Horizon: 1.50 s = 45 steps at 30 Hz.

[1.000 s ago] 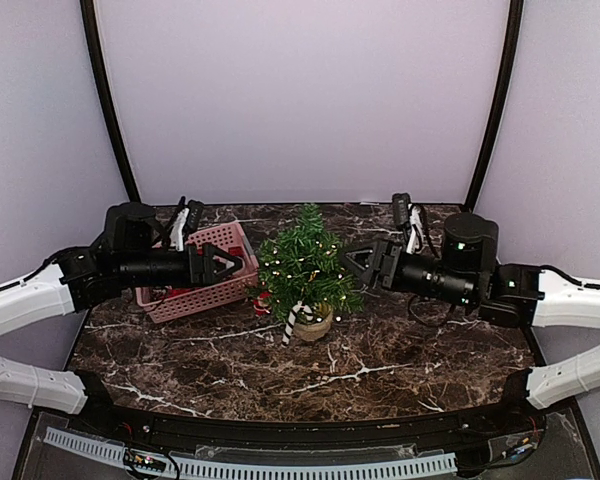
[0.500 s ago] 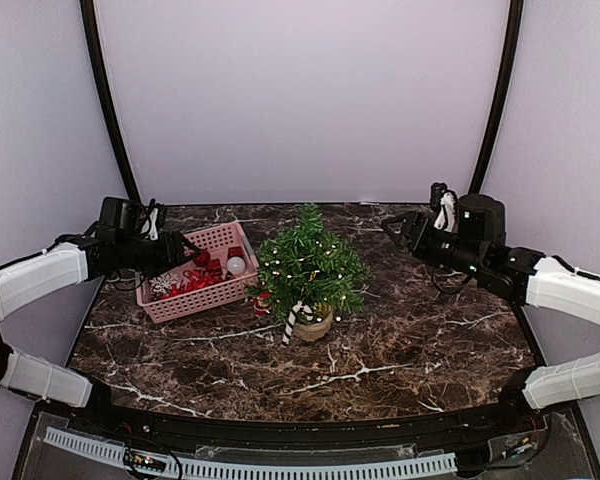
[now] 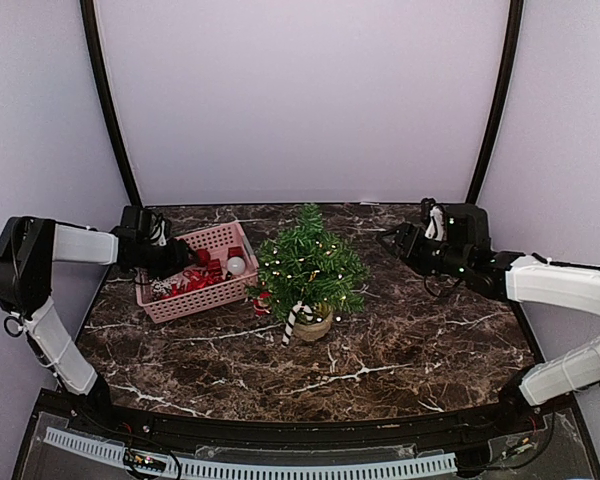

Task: Decorate the small christmas tree
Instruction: Pick up the ornament ball from the bin.

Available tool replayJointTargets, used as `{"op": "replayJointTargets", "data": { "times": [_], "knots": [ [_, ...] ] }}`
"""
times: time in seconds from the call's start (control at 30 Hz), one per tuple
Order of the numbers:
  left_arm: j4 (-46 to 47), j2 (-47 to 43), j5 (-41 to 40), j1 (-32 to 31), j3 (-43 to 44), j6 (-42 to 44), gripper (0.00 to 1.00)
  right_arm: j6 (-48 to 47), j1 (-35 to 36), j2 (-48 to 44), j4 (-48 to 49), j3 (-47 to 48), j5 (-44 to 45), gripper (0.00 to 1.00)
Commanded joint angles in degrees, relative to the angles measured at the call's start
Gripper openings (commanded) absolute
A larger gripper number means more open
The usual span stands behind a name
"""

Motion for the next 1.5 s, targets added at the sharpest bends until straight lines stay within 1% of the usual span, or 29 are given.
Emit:
{"op": "replayJointTargets", "data": {
  "times": [0.0,0.03,0.1,0.17,0.3,0.47,0.67,0.9,0.93,1.1,1.2,1.33,1.47],
  "knots": [
    [4.1,3.8,-0.1,0.2,6.1,1.9,0.68,0.8,-0.5,1.1,4.8,-0.8,-2.2,0.72],
    [4.1,5.4,-0.4,0.2,6.8,2.1,0.72,0.9,-0.6,1.2,4.9,-0.9,-2.2,0.73],
    [4.1,7.7,-0.5,0.2,9.0,2.4,0.77,1.1,-0.7,1.3,5.0,-1.1,-2.2,0.73],
    [3.3,9.9,-1.0,0.2,11.1,2.6,0.79,1.3,-0.8,1.5,5.2,-1.2,-2.4,0.74],
    [1.9,12.8,-1.6,0.2,13.0,2.5,0.81,1.6,-1.0,1.5,5.4,-1.5,-2.6,0.74],
    [2.1,14.1,-1.4,0.2,12.1,2.2,0.81,1.8,-1.1,1.4,5.6,-1.8,-2.7,0.75],
    [2.9,15.5,-0.9,0.0,12.4,2.4,0.79,2.3,-1.2,1.9,6.7,-2.6,-3.1,0.72],
    [2.7,16.8,-0.3,-0.8,13.4,2.4,0.66,3.1,-1.3,1.9,8.0,-3.5,-3.7,0.69],
    [2.6,16.6,-0.4,-0.9,13.4,2.4,0.64,3.1,-1.3,1.9,7.9,-3.5,-3.6,0.69],
    [4.0,14.0,-1.3,-0.9,11.6,1.7,0.61,2.8,-1.3,0.9,7.1,-3.4,-3.2,0.67],
    [5.5,10.2,-1.6,-0.9,9.3,0.7,0.58,2.3,-1.4,0.0,6.2,-3.0,-2.9,0.67],
    [6.4,4.2,-1.9,-0.9,5.2,0.0,0.57,1.5,-1.4,-1.0,4.8,-2.4,-2.6,0.67],
    [5.5,-4.0,-2.8,-0.8,1.2,0.3,0.56,1.0,-1.4,-2.6,4.0,-2.0,-2.6,0.66]
  ]
}}
